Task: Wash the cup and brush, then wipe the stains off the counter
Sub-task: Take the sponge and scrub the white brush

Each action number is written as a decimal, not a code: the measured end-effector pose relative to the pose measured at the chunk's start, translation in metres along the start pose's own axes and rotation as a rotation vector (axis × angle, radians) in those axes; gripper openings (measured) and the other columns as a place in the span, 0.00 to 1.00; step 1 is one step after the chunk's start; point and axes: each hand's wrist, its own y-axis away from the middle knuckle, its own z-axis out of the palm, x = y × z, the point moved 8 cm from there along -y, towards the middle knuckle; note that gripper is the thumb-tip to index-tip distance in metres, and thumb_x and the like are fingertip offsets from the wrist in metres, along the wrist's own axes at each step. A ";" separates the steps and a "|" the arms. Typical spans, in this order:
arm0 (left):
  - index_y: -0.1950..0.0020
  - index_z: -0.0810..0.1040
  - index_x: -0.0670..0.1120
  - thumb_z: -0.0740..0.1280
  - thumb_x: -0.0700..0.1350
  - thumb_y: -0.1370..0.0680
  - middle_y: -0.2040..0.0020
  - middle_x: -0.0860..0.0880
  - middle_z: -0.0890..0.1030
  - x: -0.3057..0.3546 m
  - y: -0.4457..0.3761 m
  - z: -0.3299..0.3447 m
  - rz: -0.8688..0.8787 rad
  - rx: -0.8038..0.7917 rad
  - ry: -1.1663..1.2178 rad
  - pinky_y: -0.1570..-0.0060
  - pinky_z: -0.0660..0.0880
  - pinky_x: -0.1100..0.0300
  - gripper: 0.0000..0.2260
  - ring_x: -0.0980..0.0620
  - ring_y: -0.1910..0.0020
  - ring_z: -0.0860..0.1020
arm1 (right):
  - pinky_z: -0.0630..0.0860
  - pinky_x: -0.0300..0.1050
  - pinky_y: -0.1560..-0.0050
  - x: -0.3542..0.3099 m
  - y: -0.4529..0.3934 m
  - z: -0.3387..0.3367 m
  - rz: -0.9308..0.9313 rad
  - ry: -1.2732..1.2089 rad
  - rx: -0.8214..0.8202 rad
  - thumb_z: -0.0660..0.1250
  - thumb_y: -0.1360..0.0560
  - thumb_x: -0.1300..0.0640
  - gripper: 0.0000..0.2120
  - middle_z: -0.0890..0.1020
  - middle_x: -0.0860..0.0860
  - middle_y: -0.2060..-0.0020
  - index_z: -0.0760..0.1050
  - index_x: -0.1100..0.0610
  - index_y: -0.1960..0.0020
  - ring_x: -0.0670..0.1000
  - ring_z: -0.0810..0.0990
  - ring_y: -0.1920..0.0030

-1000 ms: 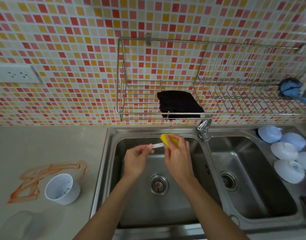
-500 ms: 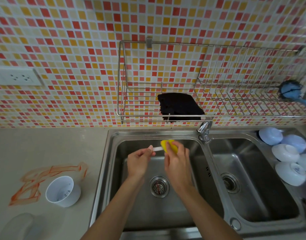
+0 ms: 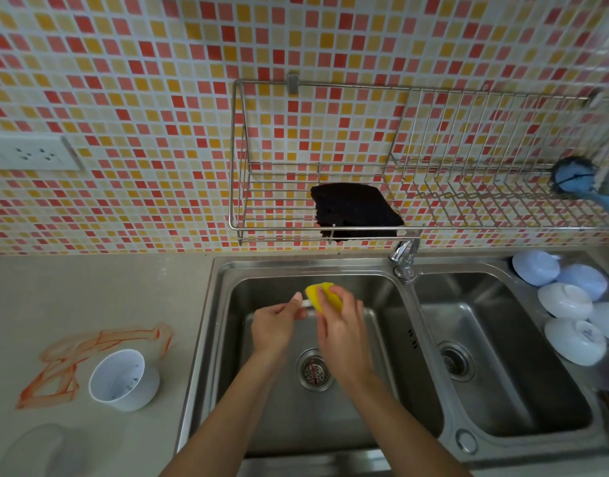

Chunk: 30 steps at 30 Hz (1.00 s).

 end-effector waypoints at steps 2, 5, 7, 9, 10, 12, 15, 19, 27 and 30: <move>0.68 0.84 0.50 0.71 0.53 0.25 0.65 0.51 0.85 -0.002 0.001 -0.003 -0.028 0.044 0.036 0.41 0.75 0.51 0.13 0.54 0.57 0.81 | 0.78 0.49 0.47 0.024 -0.005 -0.005 0.117 -0.014 0.010 0.67 0.24 0.59 0.21 0.73 0.55 0.38 0.73 0.52 0.32 0.54 0.72 0.45; 0.70 0.83 0.50 0.71 0.53 0.25 0.65 0.51 0.85 -0.002 0.003 -0.004 -0.050 0.084 0.062 0.40 0.74 0.50 0.14 0.53 0.56 0.81 | 0.78 0.48 0.47 0.028 -0.002 -0.008 0.145 -0.003 0.000 0.66 0.24 0.57 0.20 0.72 0.55 0.37 0.72 0.51 0.32 0.54 0.72 0.44; 0.69 0.83 0.50 0.71 0.53 0.25 0.65 0.51 0.85 -0.002 0.003 -0.002 -0.056 0.087 0.057 0.40 0.74 0.50 0.13 0.53 0.56 0.81 | 0.76 0.45 0.46 0.009 0.005 -0.006 0.050 -0.004 -0.023 0.66 0.23 0.57 0.20 0.73 0.54 0.37 0.73 0.51 0.32 0.53 0.74 0.44; 0.69 0.83 0.51 0.71 0.53 0.26 0.65 0.51 0.85 -0.004 0.005 0.002 -0.058 0.080 0.047 0.40 0.74 0.50 0.13 0.53 0.55 0.81 | 0.74 0.44 0.44 0.005 0.011 -0.007 -0.001 -0.023 -0.027 0.67 0.24 0.57 0.20 0.74 0.53 0.38 0.73 0.51 0.32 0.53 0.74 0.43; 0.69 0.83 0.51 0.71 0.53 0.26 0.65 0.51 0.85 -0.005 0.006 0.004 -0.055 0.078 0.050 0.40 0.75 0.50 0.13 0.53 0.55 0.82 | 0.73 0.43 0.43 0.011 0.010 -0.008 0.018 -0.046 -0.020 0.67 0.25 0.58 0.21 0.73 0.53 0.38 0.73 0.50 0.32 0.53 0.74 0.43; 0.70 0.83 0.51 0.71 0.53 0.26 0.66 0.51 0.85 -0.008 0.007 0.006 -0.040 0.083 0.041 0.40 0.75 0.50 0.14 0.52 0.55 0.82 | 0.75 0.45 0.42 0.033 0.007 -0.013 0.115 -0.086 -0.011 0.68 0.26 0.61 0.22 0.72 0.53 0.38 0.73 0.50 0.32 0.53 0.73 0.43; 0.70 0.82 0.52 0.71 0.53 0.26 0.65 0.50 0.85 -0.009 0.011 0.007 -0.008 0.100 0.007 0.41 0.75 0.51 0.14 0.52 0.55 0.82 | 0.77 0.48 0.43 0.040 0.008 -0.018 0.108 -0.074 -0.043 0.70 0.28 0.63 0.24 0.72 0.53 0.39 0.74 0.51 0.33 0.55 0.74 0.44; 0.66 0.83 0.48 0.70 0.52 0.24 0.65 0.49 0.83 -0.004 0.013 0.003 -0.006 0.131 0.011 0.52 0.73 0.58 0.13 0.54 0.60 0.78 | 0.72 0.37 0.42 0.035 0.002 -0.038 0.038 -0.123 -0.032 0.71 0.30 0.63 0.22 0.73 0.53 0.40 0.77 0.53 0.37 0.53 0.74 0.43; 0.53 0.85 0.46 0.73 0.43 0.27 0.59 0.50 0.84 0.020 0.011 -0.008 0.087 0.102 0.053 0.62 0.72 0.71 0.04 0.57 0.60 0.79 | 0.62 0.18 0.48 0.035 -0.029 -0.069 0.076 -0.283 -0.010 0.68 0.29 0.59 0.22 0.73 0.46 0.40 0.76 0.52 0.36 0.41 0.72 0.47; 0.53 0.84 0.47 0.73 0.41 0.27 0.59 0.51 0.84 0.023 0.013 -0.005 0.103 0.061 0.066 0.62 0.72 0.74 0.04 0.58 0.61 0.79 | 0.64 0.23 0.53 0.039 -0.027 -0.058 0.137 -0.314 -0.065 0.68 0.29 0.58 0.24 0.74 0.46 0.41 0.73 0.52 0.33 0.38 0.70 0.51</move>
